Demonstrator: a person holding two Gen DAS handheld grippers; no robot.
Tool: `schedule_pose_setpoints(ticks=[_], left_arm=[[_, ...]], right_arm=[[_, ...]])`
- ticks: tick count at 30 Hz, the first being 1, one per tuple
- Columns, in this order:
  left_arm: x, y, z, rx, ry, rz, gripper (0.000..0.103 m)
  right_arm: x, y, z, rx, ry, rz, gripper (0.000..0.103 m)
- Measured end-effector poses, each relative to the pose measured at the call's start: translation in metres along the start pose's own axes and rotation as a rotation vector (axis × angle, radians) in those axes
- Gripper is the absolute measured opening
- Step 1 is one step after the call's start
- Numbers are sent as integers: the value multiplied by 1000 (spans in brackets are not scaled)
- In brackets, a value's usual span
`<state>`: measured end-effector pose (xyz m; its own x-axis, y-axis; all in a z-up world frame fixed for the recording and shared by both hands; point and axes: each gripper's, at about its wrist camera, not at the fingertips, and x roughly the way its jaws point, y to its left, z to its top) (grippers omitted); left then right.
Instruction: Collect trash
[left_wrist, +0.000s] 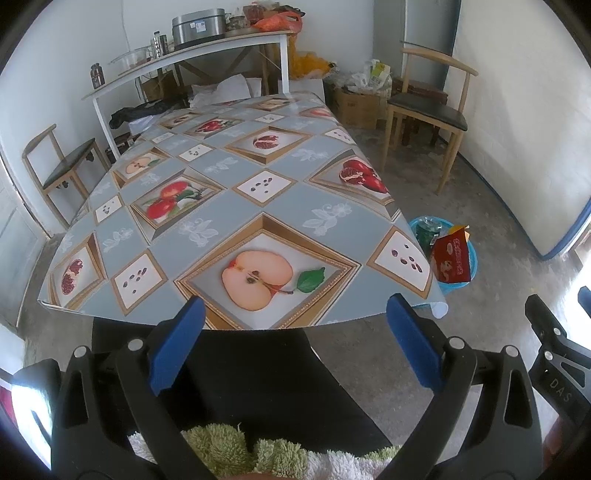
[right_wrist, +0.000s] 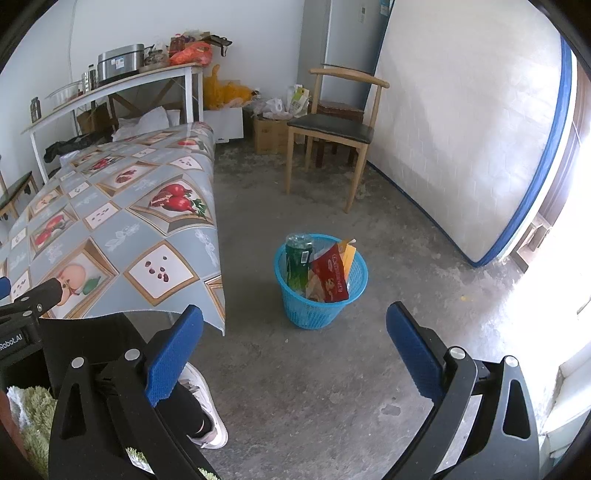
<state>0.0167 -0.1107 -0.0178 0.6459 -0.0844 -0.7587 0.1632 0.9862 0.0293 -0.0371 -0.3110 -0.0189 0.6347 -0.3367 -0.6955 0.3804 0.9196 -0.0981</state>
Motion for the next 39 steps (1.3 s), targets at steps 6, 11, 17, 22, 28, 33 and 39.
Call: schedule_pose_setpoints(ticks=[6, 11, 17, 22, 28, 33, 39], left_arm=[[0, 1, 0, -1, -2, 1, 94], [0, 2, 0, -1, -2, 0, 94], [1, 2, 0, 3, 1, -3, 94], [0, 2, 0, 0, -3, -2, 94], [0, 2, 1, -1, -2, -2, 94], [0, 2, 1, 0, -2, -2, 94], [0, 2, 1, -1, -2, -2, 94]], right_arm=[[0, 1, 0, -1, -1, 1, 97], [-2, 1, 1, -3, -7, 0, 97], [-3, 1, 2, -4, -9, 0, 97], [-4, 1, 4, -6, -14, 1, 97], [-6, 4, 4, -11, -21, -2, 97], [-7, 5, 4, -12, -22, -2, 97], [-7, 5, 5, -11, -22, -2, 97]])
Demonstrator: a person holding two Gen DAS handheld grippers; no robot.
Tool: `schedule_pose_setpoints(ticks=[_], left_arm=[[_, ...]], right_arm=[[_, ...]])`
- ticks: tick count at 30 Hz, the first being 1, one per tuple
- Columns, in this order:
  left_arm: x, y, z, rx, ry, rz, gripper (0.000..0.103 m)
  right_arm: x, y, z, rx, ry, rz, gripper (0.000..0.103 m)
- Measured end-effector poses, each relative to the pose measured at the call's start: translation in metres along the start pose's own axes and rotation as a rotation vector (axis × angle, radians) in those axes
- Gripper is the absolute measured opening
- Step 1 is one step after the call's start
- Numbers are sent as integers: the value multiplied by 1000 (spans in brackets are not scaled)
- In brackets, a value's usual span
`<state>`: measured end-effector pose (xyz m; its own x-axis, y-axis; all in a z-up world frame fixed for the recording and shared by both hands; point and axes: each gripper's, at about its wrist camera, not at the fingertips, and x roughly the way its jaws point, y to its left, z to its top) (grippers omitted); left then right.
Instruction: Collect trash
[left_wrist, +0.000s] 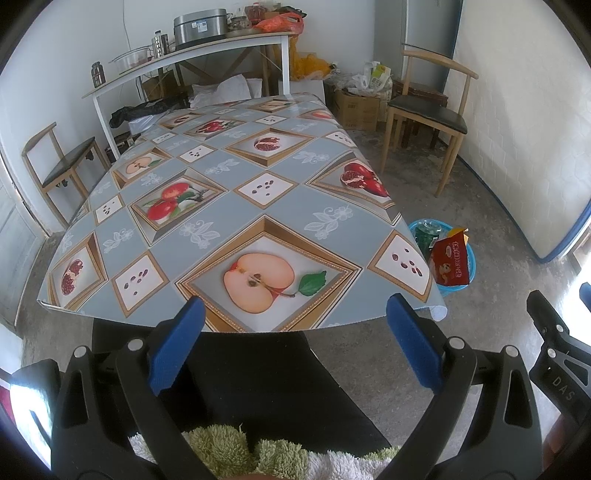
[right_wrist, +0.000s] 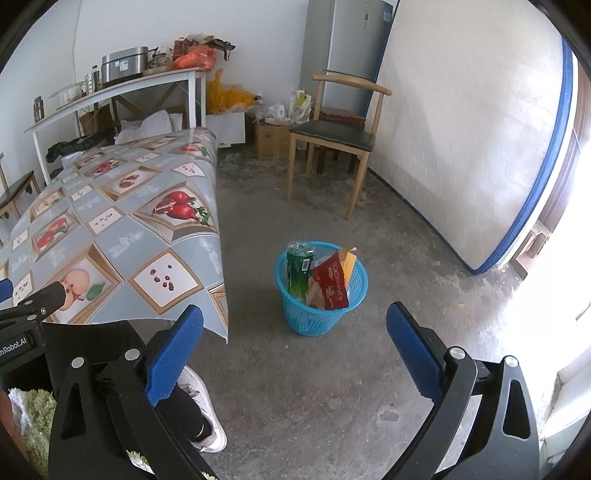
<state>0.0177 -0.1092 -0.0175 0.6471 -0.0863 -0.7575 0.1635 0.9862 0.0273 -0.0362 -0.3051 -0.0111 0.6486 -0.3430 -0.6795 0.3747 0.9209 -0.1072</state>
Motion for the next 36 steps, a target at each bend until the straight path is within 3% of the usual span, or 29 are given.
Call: schedule_pose_setpoints(ticks=[36], left_arm=[[0, 1, -1, 0, 0, -2, 94]], right_arm=[[-1, -5, 4, 0, -3, -7, 97]])
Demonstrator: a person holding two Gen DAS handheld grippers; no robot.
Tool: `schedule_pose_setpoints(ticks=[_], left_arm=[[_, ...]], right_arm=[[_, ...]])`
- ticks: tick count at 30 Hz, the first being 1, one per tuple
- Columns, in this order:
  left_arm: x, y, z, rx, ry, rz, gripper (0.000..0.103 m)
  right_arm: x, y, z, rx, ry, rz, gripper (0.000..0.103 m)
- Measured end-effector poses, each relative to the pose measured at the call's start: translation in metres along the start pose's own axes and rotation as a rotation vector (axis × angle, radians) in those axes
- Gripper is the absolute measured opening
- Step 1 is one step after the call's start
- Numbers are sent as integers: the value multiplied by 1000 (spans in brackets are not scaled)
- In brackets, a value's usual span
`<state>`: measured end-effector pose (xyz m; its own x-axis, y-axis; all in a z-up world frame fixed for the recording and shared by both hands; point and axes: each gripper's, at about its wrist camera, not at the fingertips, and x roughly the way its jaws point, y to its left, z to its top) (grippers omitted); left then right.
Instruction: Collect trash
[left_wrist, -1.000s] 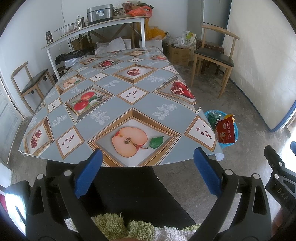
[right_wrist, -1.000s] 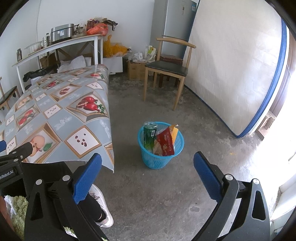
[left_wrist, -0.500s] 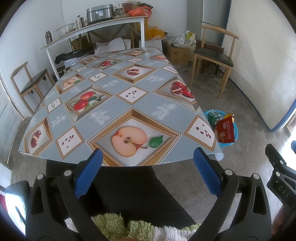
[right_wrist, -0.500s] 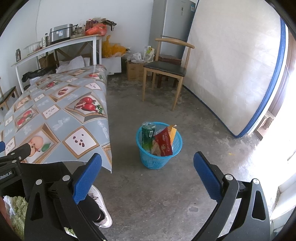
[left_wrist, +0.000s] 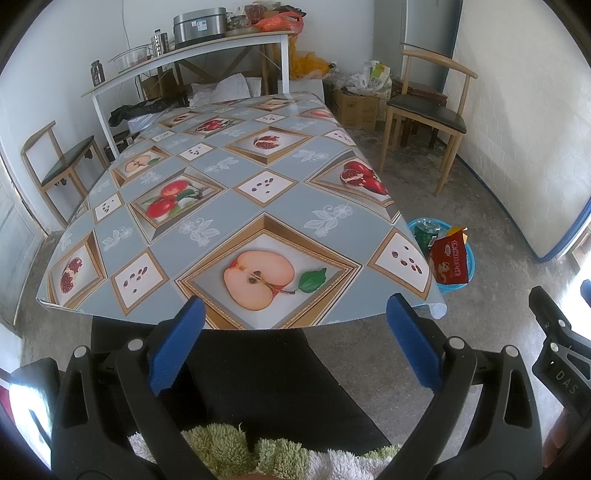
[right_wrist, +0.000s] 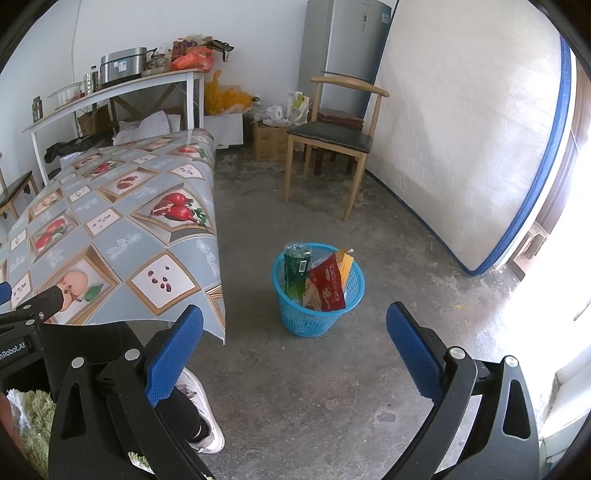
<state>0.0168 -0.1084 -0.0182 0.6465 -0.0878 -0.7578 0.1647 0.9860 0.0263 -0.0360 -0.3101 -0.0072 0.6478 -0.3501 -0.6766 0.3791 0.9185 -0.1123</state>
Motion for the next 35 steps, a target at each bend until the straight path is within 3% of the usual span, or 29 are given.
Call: schedule_pose_setpoints(ticks=[35], left_arm=[[0, 0, 0, -4, 2, -2, 94]], right_arm=[[-2, 3, 3, -6, -7, 4, 97]])
